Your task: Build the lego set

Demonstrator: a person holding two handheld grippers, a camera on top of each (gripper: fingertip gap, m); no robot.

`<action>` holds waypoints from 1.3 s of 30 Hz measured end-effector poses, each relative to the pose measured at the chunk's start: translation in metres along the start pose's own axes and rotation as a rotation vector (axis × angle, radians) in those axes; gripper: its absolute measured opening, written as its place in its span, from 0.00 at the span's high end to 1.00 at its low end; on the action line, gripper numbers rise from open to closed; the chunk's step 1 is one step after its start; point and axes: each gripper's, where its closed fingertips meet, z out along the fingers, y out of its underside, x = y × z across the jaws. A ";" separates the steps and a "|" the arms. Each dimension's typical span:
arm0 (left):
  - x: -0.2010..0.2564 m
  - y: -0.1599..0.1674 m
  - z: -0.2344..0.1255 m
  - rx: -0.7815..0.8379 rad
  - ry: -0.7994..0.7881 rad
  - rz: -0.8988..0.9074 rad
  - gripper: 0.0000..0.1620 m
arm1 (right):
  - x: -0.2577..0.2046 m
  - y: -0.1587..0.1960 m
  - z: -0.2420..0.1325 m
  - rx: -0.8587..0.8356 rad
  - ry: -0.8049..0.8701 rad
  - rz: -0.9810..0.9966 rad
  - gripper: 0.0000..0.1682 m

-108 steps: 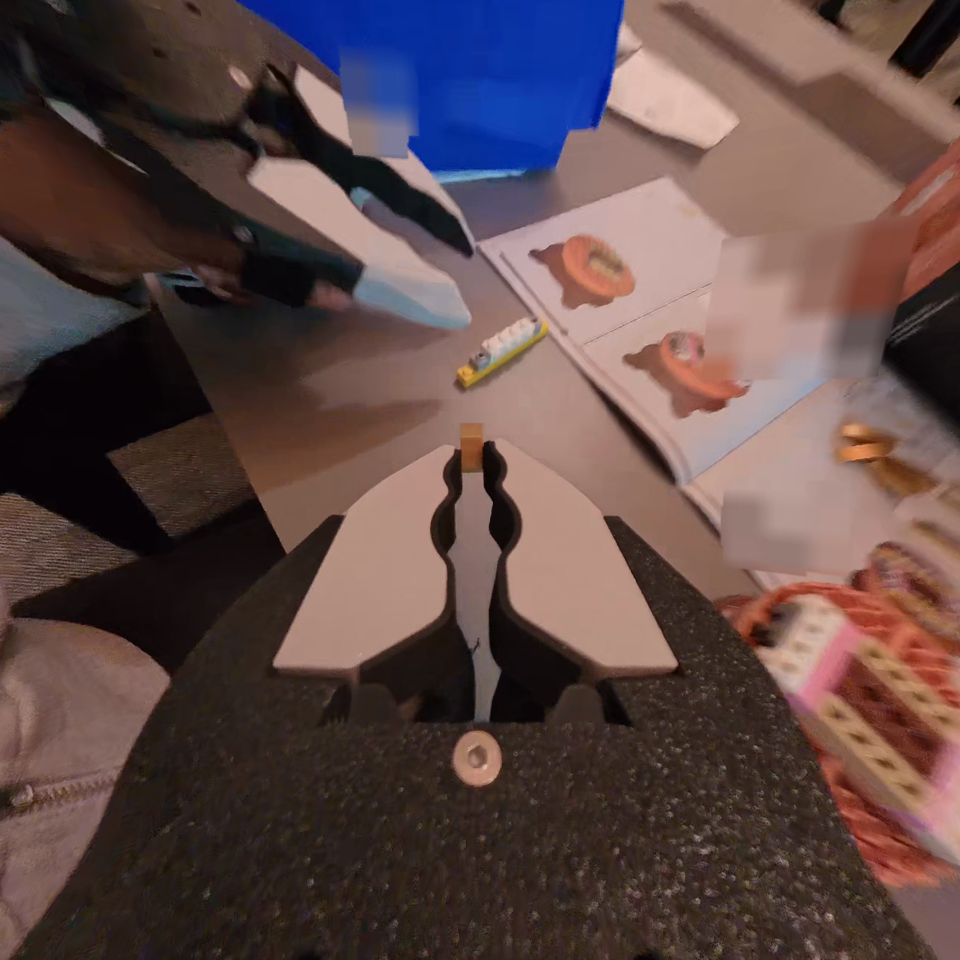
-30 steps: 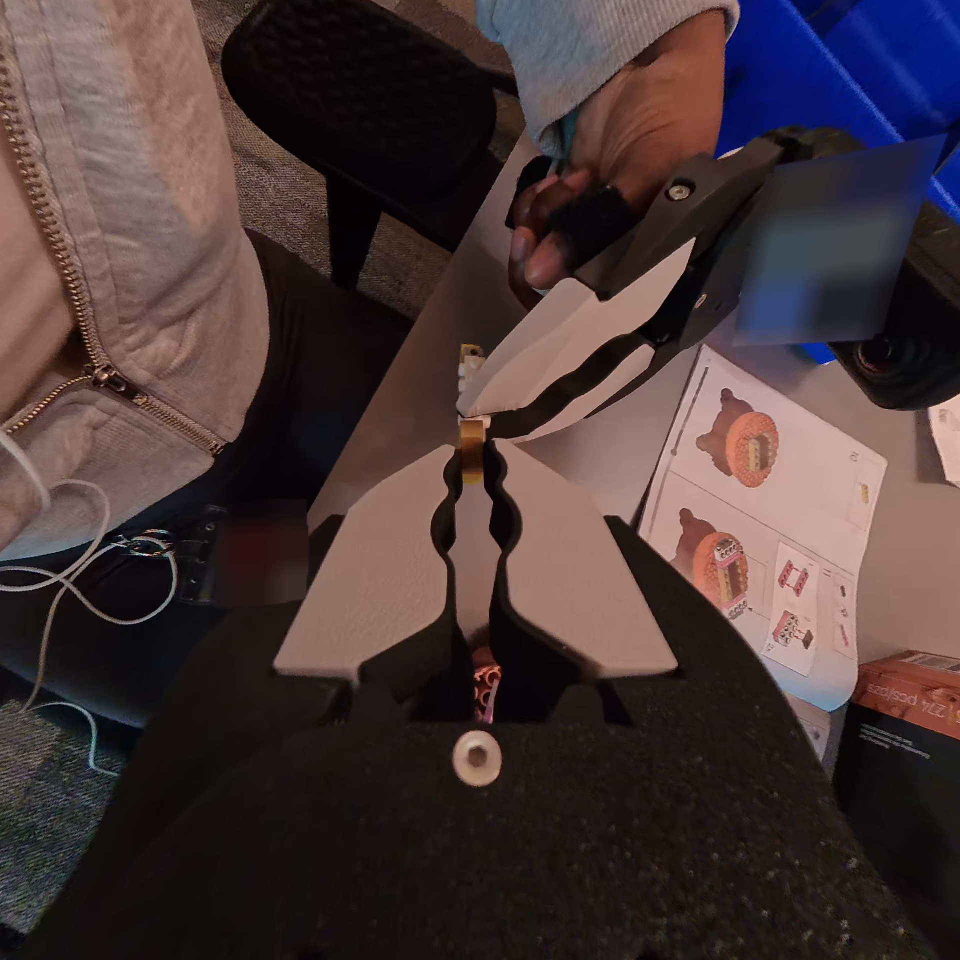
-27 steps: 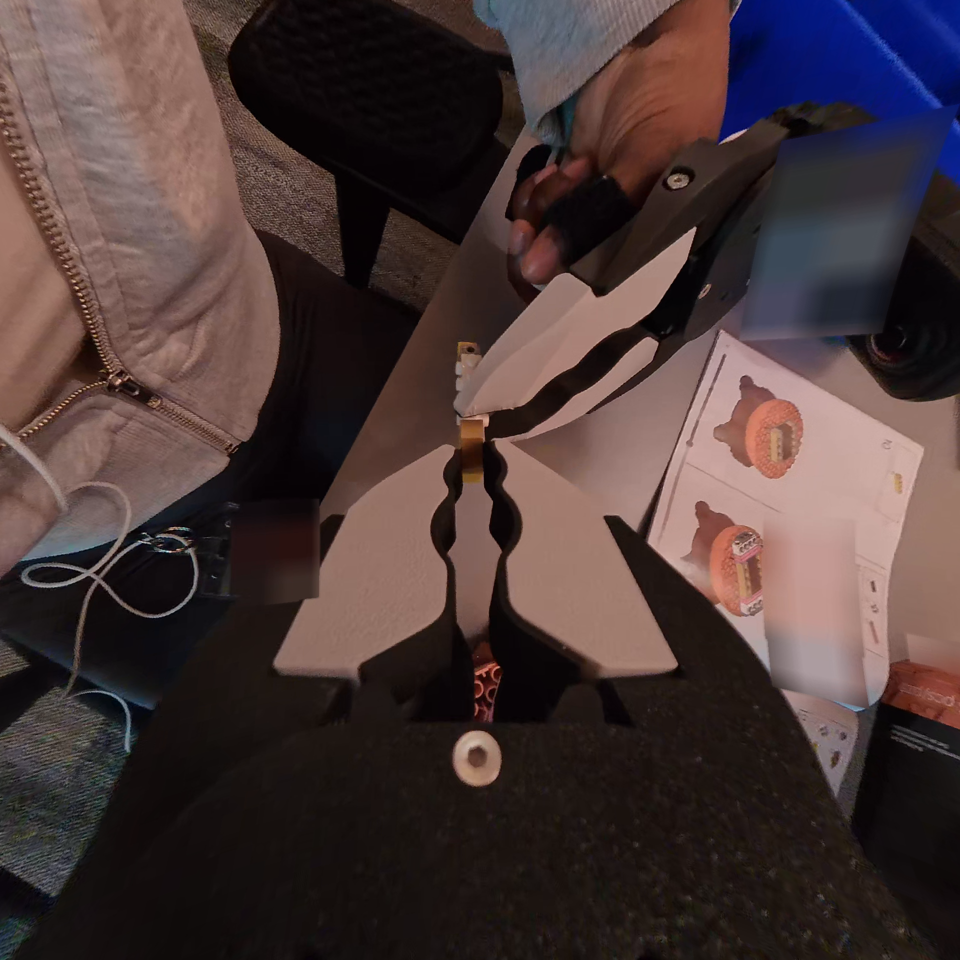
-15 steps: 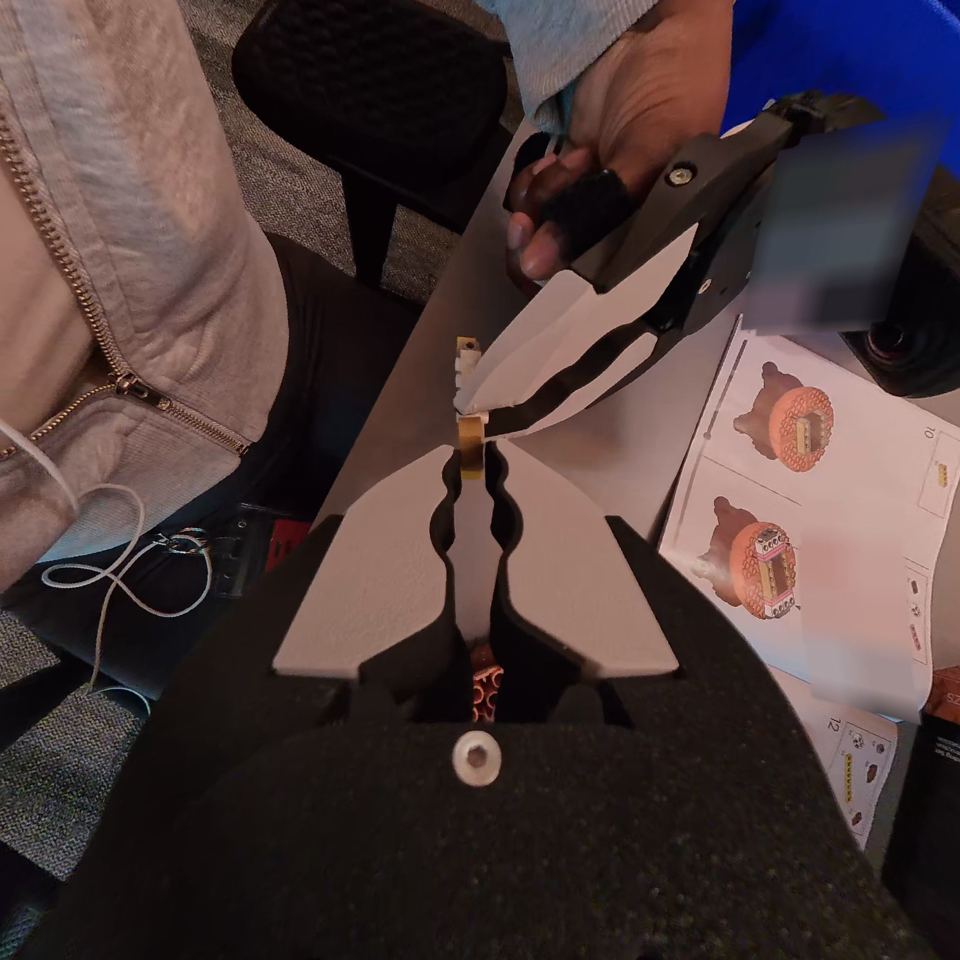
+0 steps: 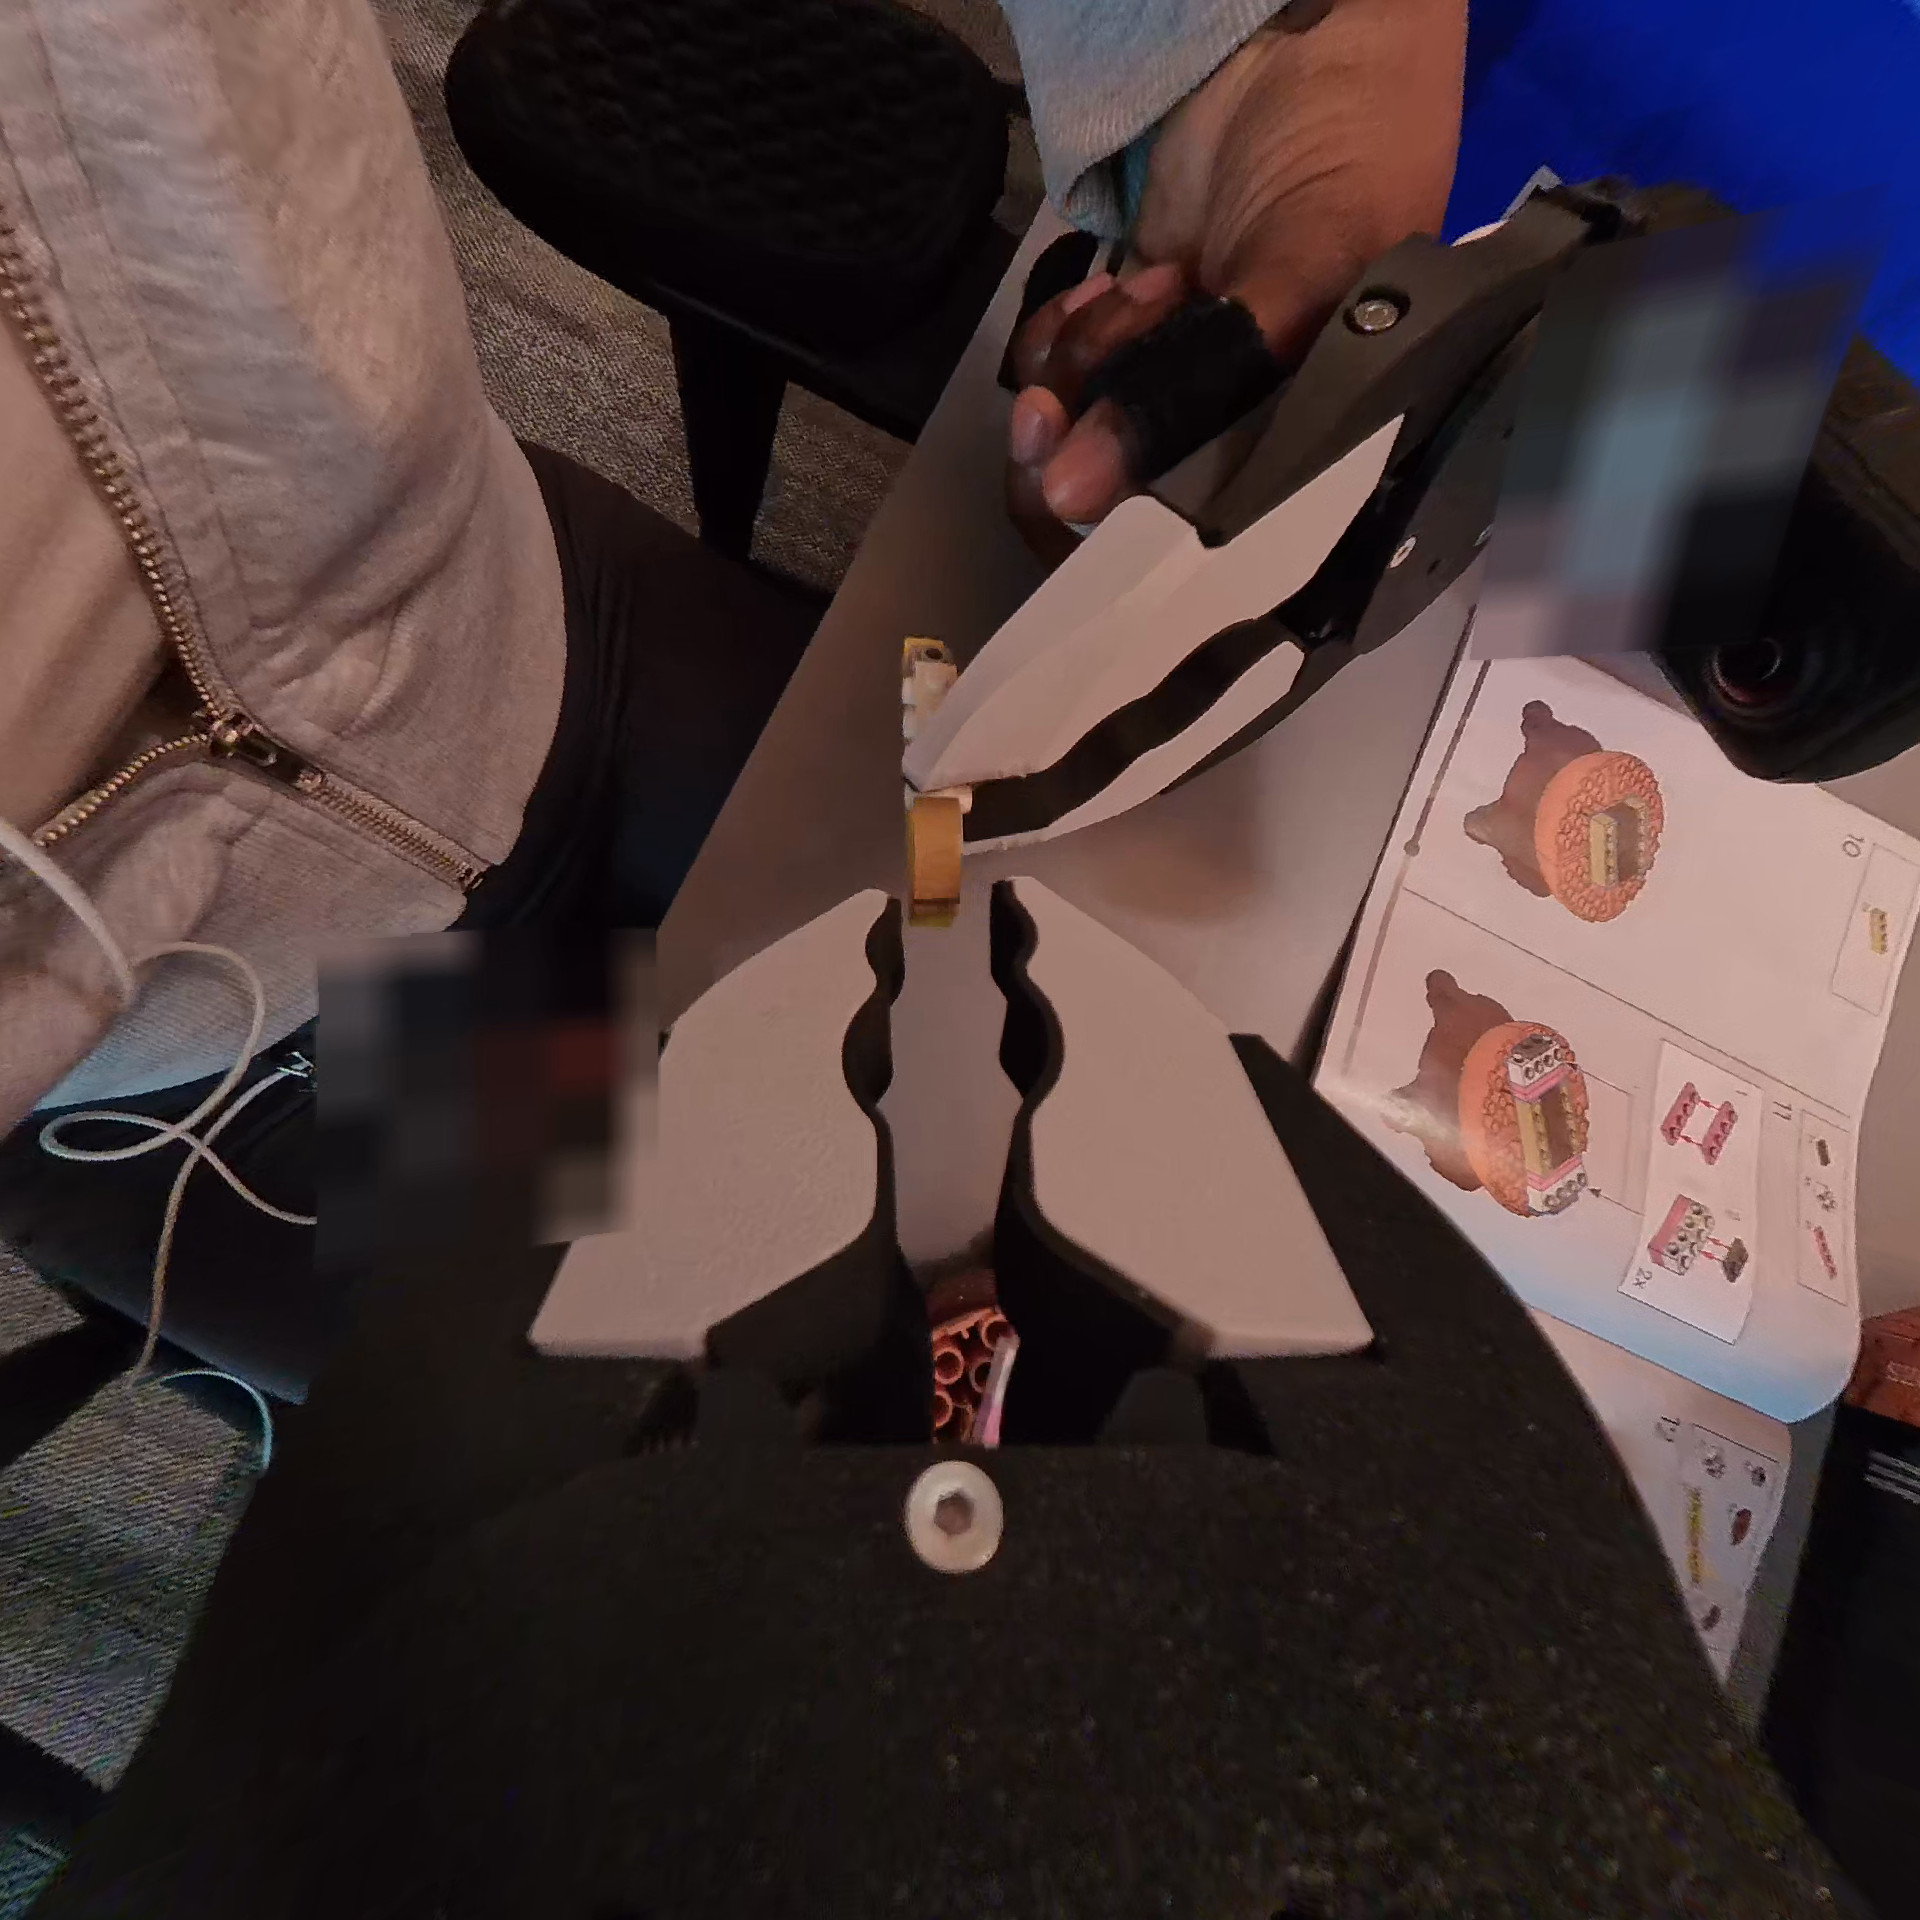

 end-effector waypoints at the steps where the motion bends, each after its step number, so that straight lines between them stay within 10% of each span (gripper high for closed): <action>1: 0.001 0.000 0.000 -0.001 0.003 -0.001 0.89 | 0.000 0.001 -0.001 0.003 0.008 -0.015 0.89; 8: 0.011 0.001 0.000 -0.010 0.047 -0.010 0.89 | 0.001 -0.020 -0.027 0.235 0.336 -0.458 0.79; 18: 0.034 0.004 0.006 -0.042 0.126 0.004 0.89 | -0.009 -0.036 -0.021 0.097 0.534 -1.068 0.77; 29: 0.036 0.005 0.009 -0.057 0.151 0.010 0.89 | -0.012 -0.040 -0.017 0.095 0.529 -1.119 0.90; 39: 0.047 -0.004 0.005 -0.031 0.208 0.014 0.87 | -0.005 -0.045 -0.028 0.234 0.517 -0.785 0.90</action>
